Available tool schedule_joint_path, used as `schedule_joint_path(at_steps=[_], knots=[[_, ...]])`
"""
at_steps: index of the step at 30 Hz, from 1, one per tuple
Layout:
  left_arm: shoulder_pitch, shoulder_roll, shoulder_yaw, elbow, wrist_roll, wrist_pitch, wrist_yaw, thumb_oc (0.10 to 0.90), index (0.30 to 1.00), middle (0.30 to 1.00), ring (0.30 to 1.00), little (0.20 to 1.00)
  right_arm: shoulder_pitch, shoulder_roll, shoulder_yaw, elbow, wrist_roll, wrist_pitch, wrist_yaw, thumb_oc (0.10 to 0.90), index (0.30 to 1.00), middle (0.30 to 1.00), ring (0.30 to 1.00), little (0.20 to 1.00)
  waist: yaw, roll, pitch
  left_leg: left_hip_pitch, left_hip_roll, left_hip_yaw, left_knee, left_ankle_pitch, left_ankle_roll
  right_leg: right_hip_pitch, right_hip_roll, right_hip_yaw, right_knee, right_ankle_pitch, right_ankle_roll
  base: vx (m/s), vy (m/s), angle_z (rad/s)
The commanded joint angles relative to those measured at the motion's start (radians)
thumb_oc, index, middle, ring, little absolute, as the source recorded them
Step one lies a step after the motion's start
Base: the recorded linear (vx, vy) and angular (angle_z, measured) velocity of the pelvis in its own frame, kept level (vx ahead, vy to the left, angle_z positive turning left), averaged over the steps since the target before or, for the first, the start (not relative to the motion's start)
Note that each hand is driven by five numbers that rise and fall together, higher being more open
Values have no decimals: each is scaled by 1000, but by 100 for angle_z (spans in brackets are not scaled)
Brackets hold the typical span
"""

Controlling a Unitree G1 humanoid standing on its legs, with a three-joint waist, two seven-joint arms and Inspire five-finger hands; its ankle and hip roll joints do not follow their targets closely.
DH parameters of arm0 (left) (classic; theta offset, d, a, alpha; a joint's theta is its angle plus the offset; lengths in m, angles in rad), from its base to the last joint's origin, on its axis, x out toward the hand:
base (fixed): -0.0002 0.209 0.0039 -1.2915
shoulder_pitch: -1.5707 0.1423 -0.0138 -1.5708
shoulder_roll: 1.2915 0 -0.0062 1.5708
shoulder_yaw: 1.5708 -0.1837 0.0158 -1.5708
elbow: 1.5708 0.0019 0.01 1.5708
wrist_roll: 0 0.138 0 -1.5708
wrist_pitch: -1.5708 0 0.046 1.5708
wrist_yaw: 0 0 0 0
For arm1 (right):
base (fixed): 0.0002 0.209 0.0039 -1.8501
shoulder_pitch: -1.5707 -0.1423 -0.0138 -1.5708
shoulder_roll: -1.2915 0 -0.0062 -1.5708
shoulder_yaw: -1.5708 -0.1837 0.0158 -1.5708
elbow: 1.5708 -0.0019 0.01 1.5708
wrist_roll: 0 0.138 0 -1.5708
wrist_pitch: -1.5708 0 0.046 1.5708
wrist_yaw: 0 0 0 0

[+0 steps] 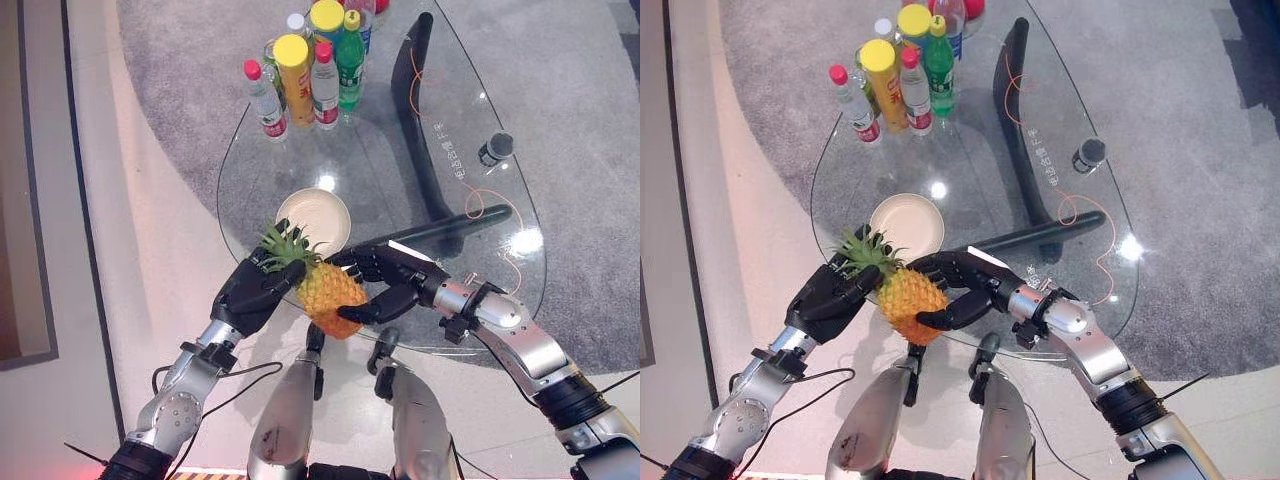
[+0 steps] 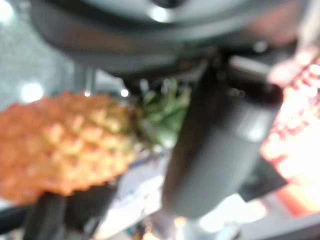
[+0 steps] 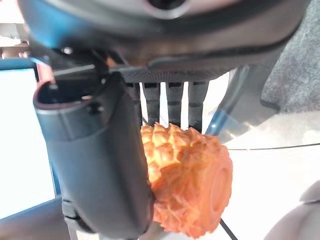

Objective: Pick up the fruit to the plate

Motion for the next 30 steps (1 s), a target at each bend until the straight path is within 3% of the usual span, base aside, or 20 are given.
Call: schedule_joint_path(at_steps=[1,2,3,8,15,23,24,25,26,30], knots=[[-80,-40,-30,-214,-23,-60,-106,800,900,900,900,900,-91,68,188,-276,72,-78,267,100,300,300,300,200,1,-3,-24,-38,-75,7,92,-45,37,46,46,-3,4,45,22,8,6,7],[-80,-40,-30,-214,-23,-60,-106,800,900,900,900,900,-91,68,188,-276,72,-78,267,100,300,300,300,200,1,-3,-24,-38,-75,7,92,-45,37,46,46,-3,4,45,22,12,7,6],[-83,-57,-32,-207,-36,-61,-103,800,900,900,900,900,-105,119,210,-294,92,-45,318,100,300,300,300,200,8,0,-24,-42,-79,1,95,-46,37,42,45,0,8,44,24,0,0,0],[-76,-91,-38,-207,-29,-73,-118,800,900,900,900,900,-117,169,250,-294,36,18,310,100,300,300,300,200,21,4,-24,-40,-82,-3,92,-44,37,46,41,-5,5,43,25,0,0,0],[-66,-106,-17,-221,-105,-136,-140,800,900,900,900,900,-108,182,260,-278,22,8,315,100,300,300,300,200,32,-3,-24,-31,-81,-8,82,-43,36,55,39,-15,3,44,28,0,-9,0],[-63,-154,-6,-233,-126,-152,-186,800,900,900,900,900,-103,225,240,-264,35,19,274,100,300,300,300,200,41,-17,-24,-24,-82,-20,80,-44,36,69,43,-22,-3,49,29,5,-15,0],[-63,-157,-6,-234,-131,-154,-191,630,754,754,754,730,-102,227,237,-262,35,20,273,100,300,300,300,200,41,-17,-24,-23,-82,-21,80,-44,36,70,43,-22,-3,49,29,0,0,0],[-63,-163,-6,-237,-141,-160,-197,311,481,481,481,411,-100,232,232,-260,34,22,271,100,300,300,300,200,41,-19,-24,-23,-82,-22,81,-45,36,71,43,-21,-3,49,29,0,0,0],[-64,-168,-6,-238,-154,-169,-203,100,300,300,300,200,-99,236,230,-257,34,23,268,100,300,300,300,200,41,-19,-24,-22,-82,-23,81,-45,36,72,43,-21,-4,49,30,0,0,0],[-68,-186,-2,-232,-226,-198,-257,100,300,300,300,200,-94,249,219,-249,38,26,267,100,300,300,300,200,39,-22,-24,-15,-81,-23,80,-47,35,79,43,-21,-6,49,30,0,0,0]])
